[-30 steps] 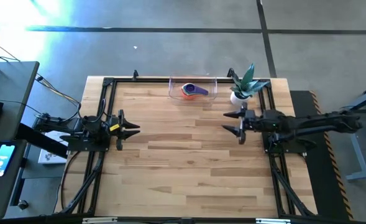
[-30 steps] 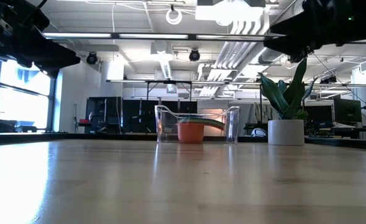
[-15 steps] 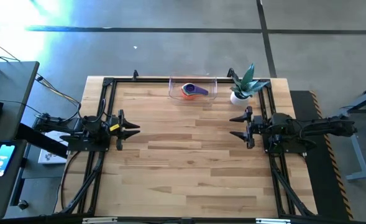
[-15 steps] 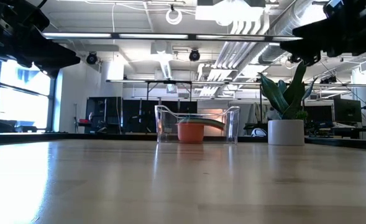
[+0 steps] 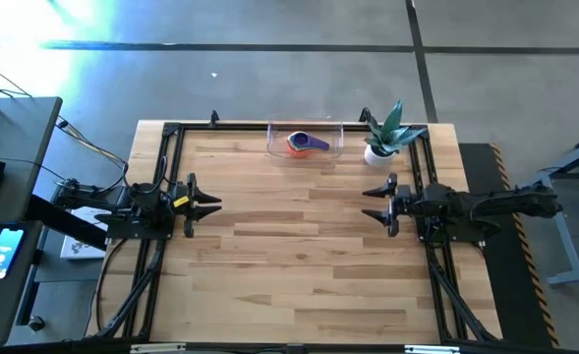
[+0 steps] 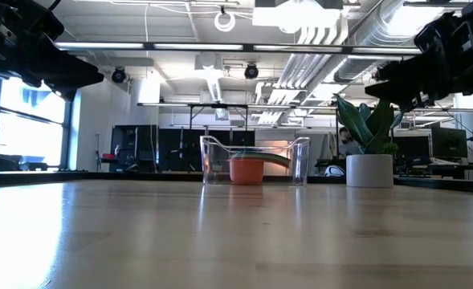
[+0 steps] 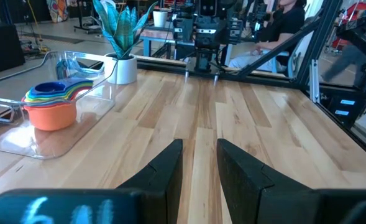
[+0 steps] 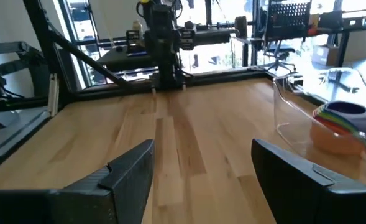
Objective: Nest measuring cups in basket
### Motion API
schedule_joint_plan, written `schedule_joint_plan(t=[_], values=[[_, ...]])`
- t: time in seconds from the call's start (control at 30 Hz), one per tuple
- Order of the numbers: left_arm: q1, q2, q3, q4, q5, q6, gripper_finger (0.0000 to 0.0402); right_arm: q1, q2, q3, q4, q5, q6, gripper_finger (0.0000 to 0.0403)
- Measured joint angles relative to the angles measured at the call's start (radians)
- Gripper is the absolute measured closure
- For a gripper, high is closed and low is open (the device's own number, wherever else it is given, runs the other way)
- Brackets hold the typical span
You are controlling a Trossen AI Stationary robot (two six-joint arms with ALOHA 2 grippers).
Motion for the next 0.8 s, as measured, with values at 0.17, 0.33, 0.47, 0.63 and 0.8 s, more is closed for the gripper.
schedule_joint_plan(t=[0.17, 0.33, 0.47, 0.63, 0.8], values=[[0.000, 0.000, 0.000, 0.000, 0.000, 0.000, 0.0312, 0.000, 0.000, 0.000, -0.050, 0.023, 0.038, 0.0144], [0.000, 0.000, 0.000, 0.000, 0.000, 0.000, 0.0312, 0.000, 0.000, 0.000, -0.100, 0.018, 0.018, 0.0144], [0.000, 0.000, 0.000, 0.000, 0.000, 0.000, 0.0312, 0.000, 0.000, 0.000, -0.114, 0.018, 0.017, 0.0144], [0.000, 0.000, 0.000, 0.000, 0.000, 0.000, 0.0312, 0.000, 0.000, 0.000, -0.113, 0.018, 0.018, 0.0144], [0.000, 0.000, 0.000, 0.000, 0.000, 0.000, 0.0312, 0.000, 0.000, 0.000, -0.113, 0.018, 0.017, 0.0144]])
